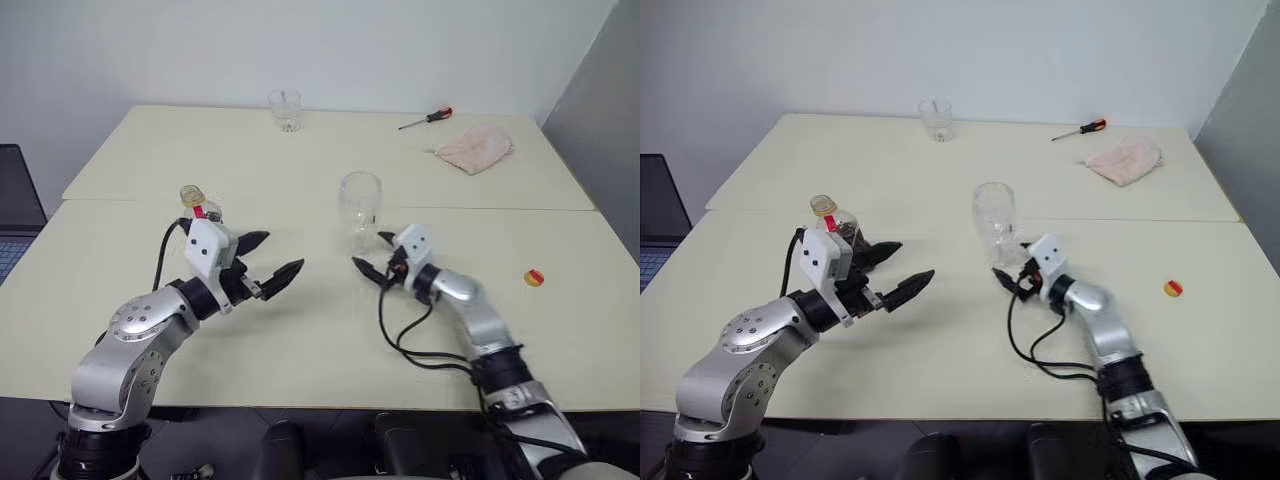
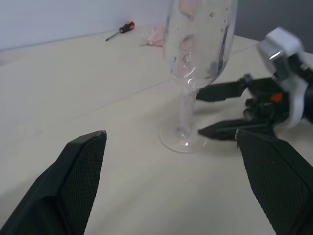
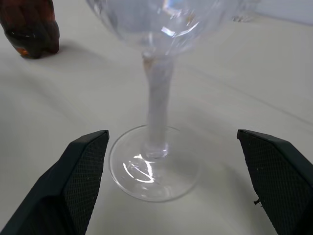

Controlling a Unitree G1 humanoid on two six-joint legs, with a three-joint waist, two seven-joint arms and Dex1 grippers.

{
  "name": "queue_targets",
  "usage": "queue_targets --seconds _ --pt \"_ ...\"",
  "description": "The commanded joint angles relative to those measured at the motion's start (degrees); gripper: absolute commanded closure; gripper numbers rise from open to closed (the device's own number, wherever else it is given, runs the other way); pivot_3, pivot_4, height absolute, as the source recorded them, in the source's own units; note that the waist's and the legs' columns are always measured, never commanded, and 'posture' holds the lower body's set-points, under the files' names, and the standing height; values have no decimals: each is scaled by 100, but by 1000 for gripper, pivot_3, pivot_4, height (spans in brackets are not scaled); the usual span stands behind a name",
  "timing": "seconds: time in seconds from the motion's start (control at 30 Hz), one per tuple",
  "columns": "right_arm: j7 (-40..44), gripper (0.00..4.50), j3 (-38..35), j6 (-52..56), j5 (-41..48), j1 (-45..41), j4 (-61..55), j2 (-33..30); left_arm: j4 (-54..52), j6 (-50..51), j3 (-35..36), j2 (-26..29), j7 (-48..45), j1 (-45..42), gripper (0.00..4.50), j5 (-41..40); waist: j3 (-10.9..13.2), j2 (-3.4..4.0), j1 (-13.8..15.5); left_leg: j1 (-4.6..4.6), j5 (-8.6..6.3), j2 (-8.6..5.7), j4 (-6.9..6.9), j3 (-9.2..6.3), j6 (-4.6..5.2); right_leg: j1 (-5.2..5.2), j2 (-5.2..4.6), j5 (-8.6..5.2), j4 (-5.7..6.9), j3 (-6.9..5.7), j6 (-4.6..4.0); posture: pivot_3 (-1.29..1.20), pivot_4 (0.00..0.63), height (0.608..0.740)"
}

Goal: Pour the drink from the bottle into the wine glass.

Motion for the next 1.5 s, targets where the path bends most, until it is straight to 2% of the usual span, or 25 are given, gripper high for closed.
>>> queue_targets --seconds 0.03,0.17,0.3,0.43,0.57,0.7,1.07,1.37,1.5 --pt "334 17 -194 1015 471 239 -1296 -477 -76 -365 291 -132 258 218 0 190 0 -1 1 1 0 1 0 0 0 0 -1 0 0 1 0 0 150 740" --pt "628 17 -988 2603 1441 445 -2504 -1502 -228 -1065 412 -544 667 938 0 669 4 0 2 2 -1 4 -6 2 0 -2 -13 -4 -2 3 -4 0 150 740" --pt "1001 17 -1953 3700 2461 120 -3111 -2612 -255 -1605 385 -981 1131 1608 0 1188 11 -6 14 1 -1 1 -5 2 1 -2 -33 -5 -3 3 -5 0 150 740" --pt "1246 17 -2037 4239 3027 -559 -3353 -3278 -233 -1702 312 -1269 1473 1782 0 1468 20 -24 3 4 -1 -6 -3 2 2 0 -28 -6 -5 -2 -8 0 150 740" --pt "1302 17 -1695 4646 3568 -1514 -3442 -3247 70 -1749 486 -1387 1768 1540 0 1616 25 -30 -3 3 -1 -3 -6 2 2 -4 -21 -11 -4 -4 -17 0 150 740" --pt "1253 17 -1466 4751 3705 -1773 -3468 -3210 334 -1798 519 -1409 1967 1305 0 1741 28 -44 17 -10 -1 -1 -6 2 2 -7 -14 -13 -8 -15 -19 0 150 740" --pt "1464 17 -1093 4583 3682 -1949 -3438 -3200 731 -2199 560 -1725 2587 900 0 2162 33 -51 81 -14 -2 -1 -5 6 2 -6 -34 -16 -10 -3 1 0 150 740" --pt "1525 17 -963 4432 3573 -1963 -3404 -3173 2022 -2566 381 -1681 2428 -221 0 2201 34 -53 108 -13 -1 -5 -4 10 2 -4 -26 -16 -4 -22 0 0 150 740" --pt "1484 17 -994 4471 3571 -1936 -3449 -3242 2287 -2660 404 -1665 2438 -438 0 2243 34 -53 100 -14 -2 -3 -5 11 2 -5 -25 -16 -6 -20 0 0 150 740"
